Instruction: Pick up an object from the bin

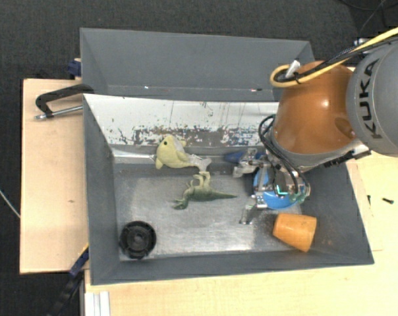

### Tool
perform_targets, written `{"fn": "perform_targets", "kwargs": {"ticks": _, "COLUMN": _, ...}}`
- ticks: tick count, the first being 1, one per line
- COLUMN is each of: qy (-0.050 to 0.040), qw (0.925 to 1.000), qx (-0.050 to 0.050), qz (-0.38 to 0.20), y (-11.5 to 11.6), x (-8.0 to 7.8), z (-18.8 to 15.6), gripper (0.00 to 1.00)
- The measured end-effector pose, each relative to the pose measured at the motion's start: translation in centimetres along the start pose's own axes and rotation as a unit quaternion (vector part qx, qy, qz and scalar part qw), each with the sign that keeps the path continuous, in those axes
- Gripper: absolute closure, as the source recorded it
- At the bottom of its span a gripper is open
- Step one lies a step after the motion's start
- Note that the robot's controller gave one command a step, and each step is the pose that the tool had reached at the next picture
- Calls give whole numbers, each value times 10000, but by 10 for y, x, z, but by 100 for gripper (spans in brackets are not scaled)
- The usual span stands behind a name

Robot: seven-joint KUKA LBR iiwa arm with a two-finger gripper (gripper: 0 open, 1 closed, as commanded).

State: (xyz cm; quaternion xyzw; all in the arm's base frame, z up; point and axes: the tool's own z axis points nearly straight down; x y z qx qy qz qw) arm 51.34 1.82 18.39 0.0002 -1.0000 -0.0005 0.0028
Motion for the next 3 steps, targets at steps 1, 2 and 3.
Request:
{"fn": "perform_targets", "kwargs": {"ticks": 1, "qy": -30, "qw": 9995, "qx": -5, "qz": 320, "y": -7, "x": -56, "z": 107, "gripper": 0}}
{"fn": "perform_targets", "kwargs": {"ticks": 2, "qy": -42, "qw": 9995, "qx": -5, "qz": 320, "y": -7, "x": -56, "z": 103, "gripper": 100}}
{"fn": "perform_targets", "kwargs": {"ticks": 3, "qy": -98, "qw": 9958, "qx": -10, "qz": 912, "y": -8, "x": -61, "z": -66, "gripper": 100}}
